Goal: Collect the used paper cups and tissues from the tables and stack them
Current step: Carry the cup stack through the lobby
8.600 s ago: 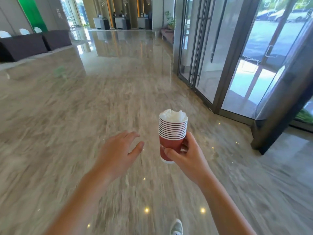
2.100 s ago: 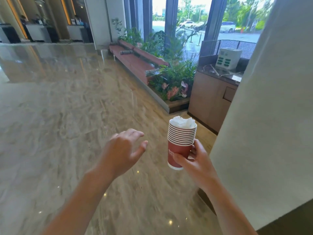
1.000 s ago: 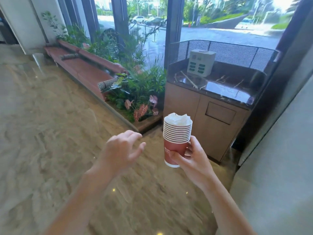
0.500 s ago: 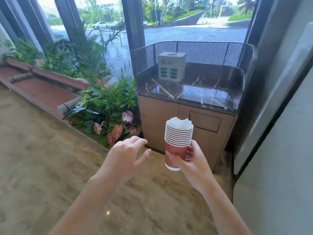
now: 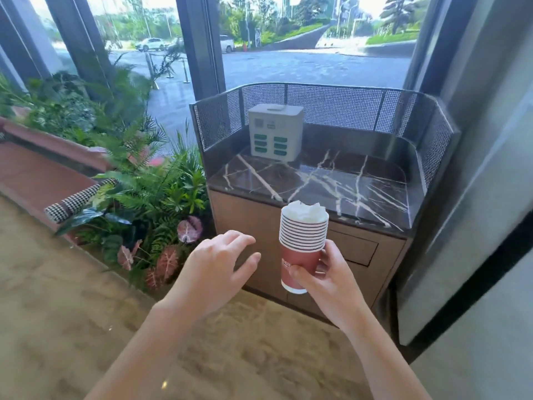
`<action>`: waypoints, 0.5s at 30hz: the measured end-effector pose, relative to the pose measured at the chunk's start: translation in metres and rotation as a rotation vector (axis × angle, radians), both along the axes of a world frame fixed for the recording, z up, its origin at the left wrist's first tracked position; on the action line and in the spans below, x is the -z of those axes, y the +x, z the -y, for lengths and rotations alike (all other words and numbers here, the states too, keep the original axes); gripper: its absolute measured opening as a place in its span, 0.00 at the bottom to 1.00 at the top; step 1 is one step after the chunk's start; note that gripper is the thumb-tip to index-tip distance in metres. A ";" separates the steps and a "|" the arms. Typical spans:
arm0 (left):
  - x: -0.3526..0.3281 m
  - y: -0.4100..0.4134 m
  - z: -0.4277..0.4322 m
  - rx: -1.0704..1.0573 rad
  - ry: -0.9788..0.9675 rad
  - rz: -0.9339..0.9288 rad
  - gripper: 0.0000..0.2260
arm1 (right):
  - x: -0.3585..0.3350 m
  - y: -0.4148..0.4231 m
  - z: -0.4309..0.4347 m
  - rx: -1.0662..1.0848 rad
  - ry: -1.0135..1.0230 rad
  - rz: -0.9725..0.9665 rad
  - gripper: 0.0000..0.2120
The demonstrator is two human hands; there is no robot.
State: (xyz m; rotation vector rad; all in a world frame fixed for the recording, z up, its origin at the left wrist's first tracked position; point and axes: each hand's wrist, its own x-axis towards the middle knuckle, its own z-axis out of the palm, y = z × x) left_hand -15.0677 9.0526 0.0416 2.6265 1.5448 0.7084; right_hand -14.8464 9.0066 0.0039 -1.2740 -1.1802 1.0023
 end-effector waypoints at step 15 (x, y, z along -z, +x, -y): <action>-0.014 0.073 -0.263 0.191 -0.036 0.048 0.20 | -0.022 0.066 -0.204 0.254 -0.001 0.119 0.22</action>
